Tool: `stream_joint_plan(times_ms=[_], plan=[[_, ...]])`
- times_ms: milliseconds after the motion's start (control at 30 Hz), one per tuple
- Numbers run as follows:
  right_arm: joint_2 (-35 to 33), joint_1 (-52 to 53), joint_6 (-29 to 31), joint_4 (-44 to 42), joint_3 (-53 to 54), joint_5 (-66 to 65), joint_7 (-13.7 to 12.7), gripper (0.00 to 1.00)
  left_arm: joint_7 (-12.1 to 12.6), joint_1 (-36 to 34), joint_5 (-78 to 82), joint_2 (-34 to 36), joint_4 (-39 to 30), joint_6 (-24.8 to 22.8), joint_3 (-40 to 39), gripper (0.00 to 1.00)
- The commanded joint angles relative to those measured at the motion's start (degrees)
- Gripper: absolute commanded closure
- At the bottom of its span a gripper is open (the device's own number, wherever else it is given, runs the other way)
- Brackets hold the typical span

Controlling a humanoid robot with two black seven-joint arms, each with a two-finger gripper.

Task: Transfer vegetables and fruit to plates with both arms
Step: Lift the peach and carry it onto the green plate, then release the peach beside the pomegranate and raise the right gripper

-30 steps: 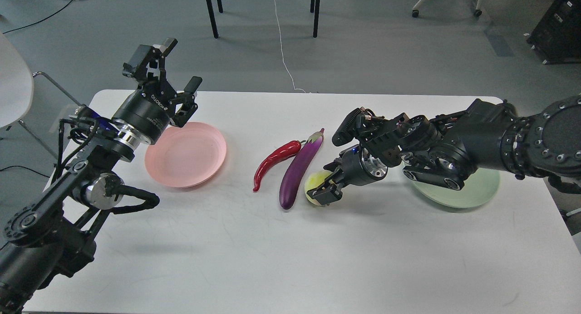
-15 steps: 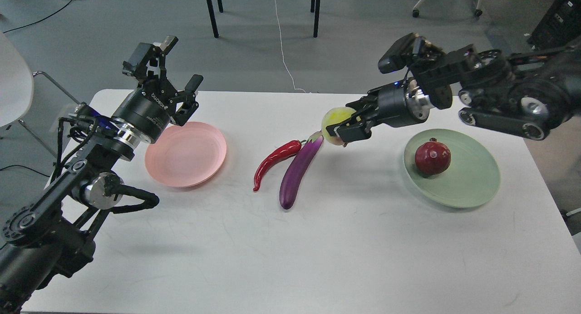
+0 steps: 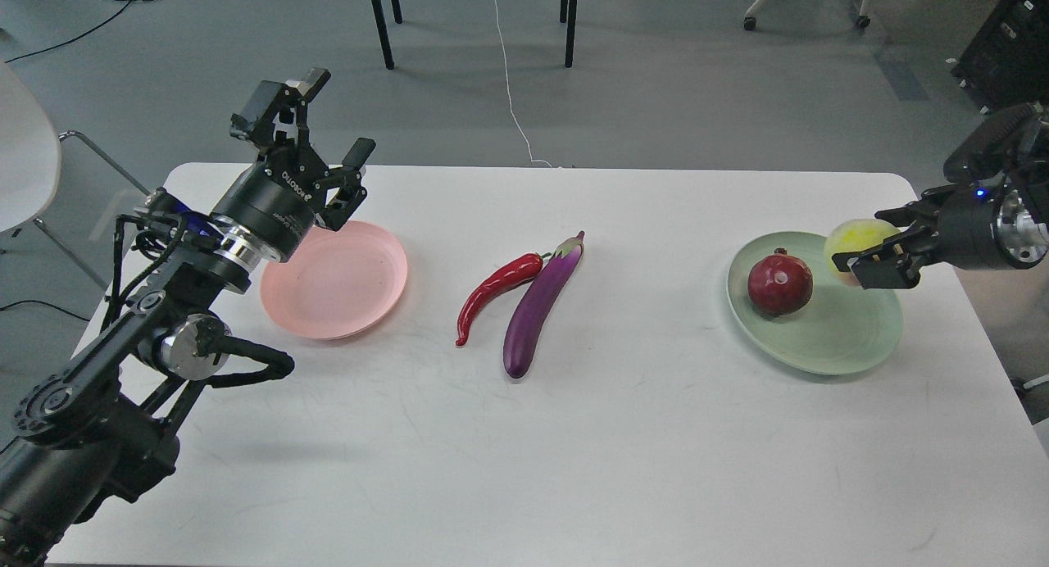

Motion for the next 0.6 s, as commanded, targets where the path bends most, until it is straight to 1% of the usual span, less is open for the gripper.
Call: stream_joint_plan(times_ms=[0,267,401,501,567], plan=[[0.45,-3.54,-0.80,-3.28,1.26,0.00,-0.01,0.63,0.01,-0.08,0.08,0.49,0.02,0.01,0.29,0.02],[4.58,-9.52,-0.88,-8.12,5.13,0.08,-0.01,0.59,0.01,-0.08,0.08,0.58,-0.34,0.10,0.29,0.02],[6.60,-12.25,-1.59,-9.79,7.15,0.17,-0.01,0.50,-0.08,-0.08,0.08,0.67,-0.34,0.10,0.29,0.02],[6.87,-13.13,-1.59,-10.23,7.77,0.17,-0.01,0.45,-0.08,-0.08,0.08,0.93,-0.42,0.10,0.29,0.02],[6.95,-13.66,-1.76,-10.93,7.85,0.35,-0.01,0.39,-0.08,-0.08,0.08,1.19,-0.34,0.01,0.29,0.02]])
